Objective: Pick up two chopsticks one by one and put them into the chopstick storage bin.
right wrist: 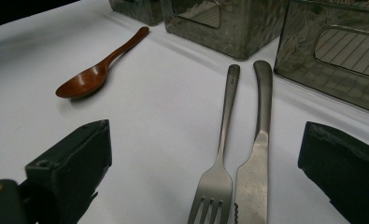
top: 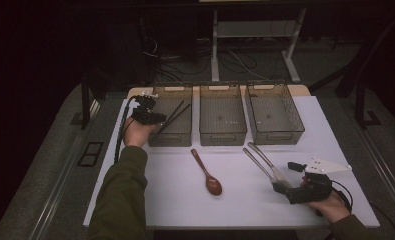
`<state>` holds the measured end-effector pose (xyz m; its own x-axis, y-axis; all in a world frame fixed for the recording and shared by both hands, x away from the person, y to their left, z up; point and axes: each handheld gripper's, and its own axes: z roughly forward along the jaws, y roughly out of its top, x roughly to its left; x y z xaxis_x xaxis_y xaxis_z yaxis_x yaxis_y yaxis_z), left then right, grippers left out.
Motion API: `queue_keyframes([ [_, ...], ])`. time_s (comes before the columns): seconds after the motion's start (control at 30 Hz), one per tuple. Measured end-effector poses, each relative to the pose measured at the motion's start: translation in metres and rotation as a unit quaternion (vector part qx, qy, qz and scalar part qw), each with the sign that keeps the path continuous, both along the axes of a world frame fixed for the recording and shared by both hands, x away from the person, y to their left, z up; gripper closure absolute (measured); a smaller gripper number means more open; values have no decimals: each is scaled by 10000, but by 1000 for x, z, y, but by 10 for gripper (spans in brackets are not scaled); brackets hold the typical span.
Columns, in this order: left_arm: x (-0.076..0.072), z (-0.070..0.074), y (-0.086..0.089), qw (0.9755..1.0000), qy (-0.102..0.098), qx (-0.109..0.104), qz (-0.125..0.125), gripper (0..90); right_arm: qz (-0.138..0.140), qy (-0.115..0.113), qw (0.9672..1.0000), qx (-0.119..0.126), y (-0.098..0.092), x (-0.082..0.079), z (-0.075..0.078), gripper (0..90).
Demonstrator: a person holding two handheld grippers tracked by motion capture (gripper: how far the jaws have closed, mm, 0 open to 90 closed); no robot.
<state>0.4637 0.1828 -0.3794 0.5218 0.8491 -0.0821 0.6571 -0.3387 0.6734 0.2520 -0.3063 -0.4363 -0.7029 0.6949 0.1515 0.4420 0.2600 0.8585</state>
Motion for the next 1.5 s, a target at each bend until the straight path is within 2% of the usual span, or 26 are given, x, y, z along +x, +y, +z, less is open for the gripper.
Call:
queue_keyframes([
  [0.1,-2,4,0,9998,-118,-183,-24,748,0,3,10000,-2,0,0,0,21],
  [0.37,-11,19,2,9981,-395,-420,-204,655,-2,11,10000,-10,0,0,0,21],
  [0.6,-25,33,-1,9950,-636,-589,-495,578,-4,23,10000,-18,1,0,-1,21],
  [0.77,-38,38,-6,9917,-796,-716,-706,523,-20,15,10000,-24,1,0,-1,21],
  [0.8,-41,38,-8,9908,-825,-791,-719,508,-18,13,10000,-27,1,0,-1,21],
  [1.0,-61,35,-14,9873,-1000,-810,-929,436,-12,17,10000,-20,0,0,-1,21],
  [1.1,-72,31,-14,9861,-1006,-851,-1017,394,-23,18,10000,-29,1,0,-1,21],
  [1.27,-92,21,-15,9845,-1072,-838,-1108,338,-28,23,10000,-40,0,-1,-1,21],
  [1.5,-117,1,-16,9840,-1087,-855,-1122,253,-38,19,10000,-32,1,-1,-1,21],
])
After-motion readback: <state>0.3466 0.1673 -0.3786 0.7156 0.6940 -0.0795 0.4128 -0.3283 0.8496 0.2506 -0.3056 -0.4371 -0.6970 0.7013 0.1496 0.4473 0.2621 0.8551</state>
